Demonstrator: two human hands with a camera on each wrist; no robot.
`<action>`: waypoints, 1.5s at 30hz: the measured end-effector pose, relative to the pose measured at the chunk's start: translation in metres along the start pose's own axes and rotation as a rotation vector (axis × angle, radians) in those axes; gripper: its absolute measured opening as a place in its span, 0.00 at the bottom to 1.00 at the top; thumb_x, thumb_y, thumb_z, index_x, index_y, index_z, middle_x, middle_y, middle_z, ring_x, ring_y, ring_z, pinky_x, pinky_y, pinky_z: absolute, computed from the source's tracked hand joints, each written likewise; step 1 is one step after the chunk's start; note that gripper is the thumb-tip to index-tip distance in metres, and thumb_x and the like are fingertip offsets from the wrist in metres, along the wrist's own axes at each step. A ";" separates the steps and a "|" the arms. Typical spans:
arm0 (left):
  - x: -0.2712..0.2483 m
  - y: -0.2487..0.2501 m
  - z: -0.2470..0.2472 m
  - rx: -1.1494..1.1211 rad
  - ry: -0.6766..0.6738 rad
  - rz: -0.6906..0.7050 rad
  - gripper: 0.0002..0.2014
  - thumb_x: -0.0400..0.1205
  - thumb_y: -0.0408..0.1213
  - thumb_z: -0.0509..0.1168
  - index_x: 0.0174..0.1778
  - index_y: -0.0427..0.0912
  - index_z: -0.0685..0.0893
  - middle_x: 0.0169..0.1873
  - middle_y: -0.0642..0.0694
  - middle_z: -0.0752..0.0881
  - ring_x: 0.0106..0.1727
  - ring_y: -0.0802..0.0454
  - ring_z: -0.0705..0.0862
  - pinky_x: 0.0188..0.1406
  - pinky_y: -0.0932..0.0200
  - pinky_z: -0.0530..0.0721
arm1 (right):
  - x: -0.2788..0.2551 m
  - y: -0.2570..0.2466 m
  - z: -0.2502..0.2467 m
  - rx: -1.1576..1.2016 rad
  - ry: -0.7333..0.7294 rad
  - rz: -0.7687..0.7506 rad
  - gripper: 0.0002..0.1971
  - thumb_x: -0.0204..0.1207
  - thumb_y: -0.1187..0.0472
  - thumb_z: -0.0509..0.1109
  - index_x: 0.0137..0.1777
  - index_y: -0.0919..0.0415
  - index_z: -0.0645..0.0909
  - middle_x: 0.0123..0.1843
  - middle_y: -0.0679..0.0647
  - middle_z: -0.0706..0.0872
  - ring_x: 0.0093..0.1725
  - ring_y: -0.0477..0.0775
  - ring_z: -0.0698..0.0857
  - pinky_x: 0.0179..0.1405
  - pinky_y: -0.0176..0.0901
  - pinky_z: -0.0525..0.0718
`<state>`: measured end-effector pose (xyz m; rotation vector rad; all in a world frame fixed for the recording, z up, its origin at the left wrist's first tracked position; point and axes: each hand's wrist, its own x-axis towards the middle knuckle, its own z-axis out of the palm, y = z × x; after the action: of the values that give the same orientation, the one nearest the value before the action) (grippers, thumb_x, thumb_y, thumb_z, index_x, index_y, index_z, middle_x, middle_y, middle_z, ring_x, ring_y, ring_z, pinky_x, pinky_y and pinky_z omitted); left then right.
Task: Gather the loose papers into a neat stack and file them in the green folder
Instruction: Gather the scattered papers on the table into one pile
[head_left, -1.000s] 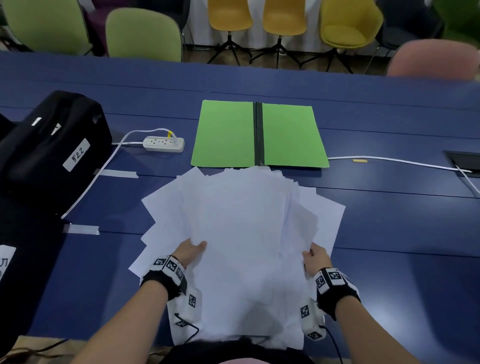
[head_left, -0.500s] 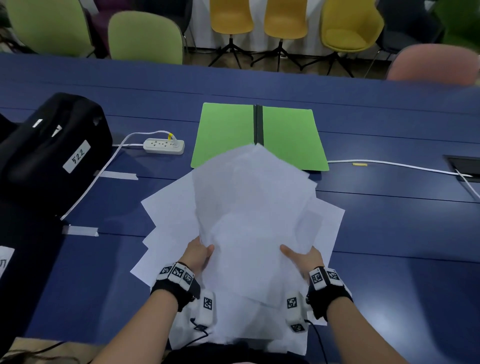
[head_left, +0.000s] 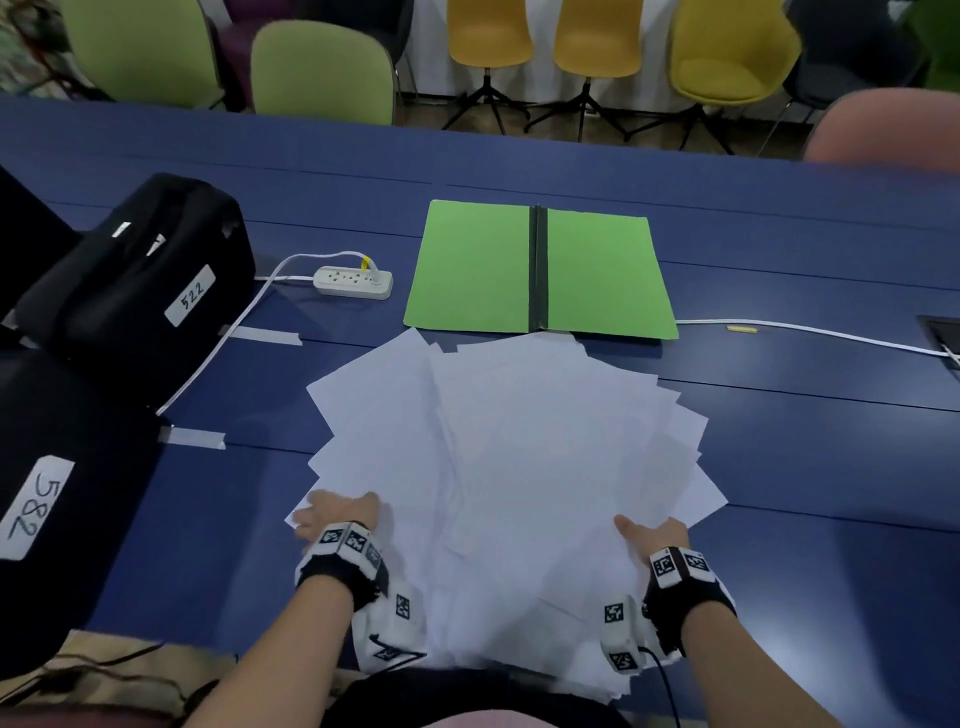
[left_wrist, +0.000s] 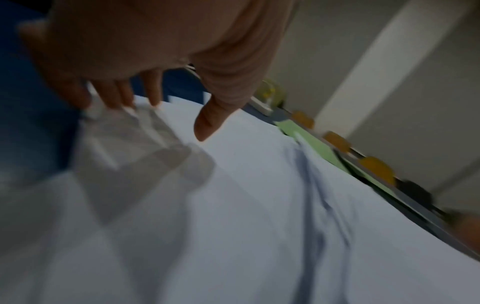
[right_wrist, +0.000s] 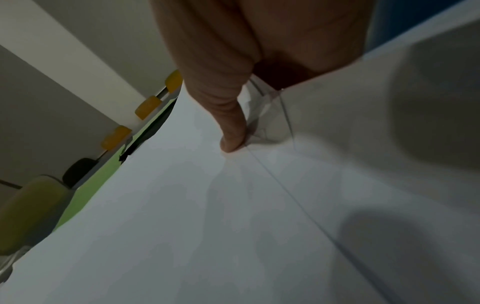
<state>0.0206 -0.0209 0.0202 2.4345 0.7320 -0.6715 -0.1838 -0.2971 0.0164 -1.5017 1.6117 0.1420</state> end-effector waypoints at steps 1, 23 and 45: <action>0.005 -0.007 -0.010 -0.028 0.036 -0.104 0.34 0.74 0.37 0.67 0.74 0.32 0.63 0.73 0.31 0.63 0.73 0.34 0.66 0.70 0.44 0.68 | -0.003 -0.002 0.000 0.009 0.008 -0.004 0.26 0.74 0.63 0.73 0.67 0.80 0.73 0.68 0.72 0.80 0.66 0.70 0.80 0.62 0.52 0.77; 0.005 0.024 0.010 -0.360 -0.326 0.231 0.33 0.75 0.31 0.71 0.75 0.32 0.65 0.66 0.41 0.77 0.68 0.41 0.78 0.65 0.53 0.76 | -0.010 0.001 0.003 0.010 0.017 -0.035 0.25 0.73 0.61 0.73 0.67 0.74 0.76 0.67 0.69 0.82 0.65 0.69 0.81 0.63 0.51 0.77; -0.103 0.108 -0.121 -0.757 -0.284 1.004 0.08 0.77 0.31 0.71 0.52 0.41 0.86 0.47 0.47 0.90 0.46 0.54 0.90 0.47 0.59 0.89 | -0.017 -0.001 0.001 0.040 -0.002 -0.018 0.23 0.74 0.64 0.72 0.67 0.73 0.76 0.66 0.66 0.83 0.63 0.68 0.82 0.61 0.49 0.77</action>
<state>0.0482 -0.0653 0.2049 1.6230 -0.3391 -0.2314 -0.1844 -0.2841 0.0275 -1.4847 1.5900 0.0999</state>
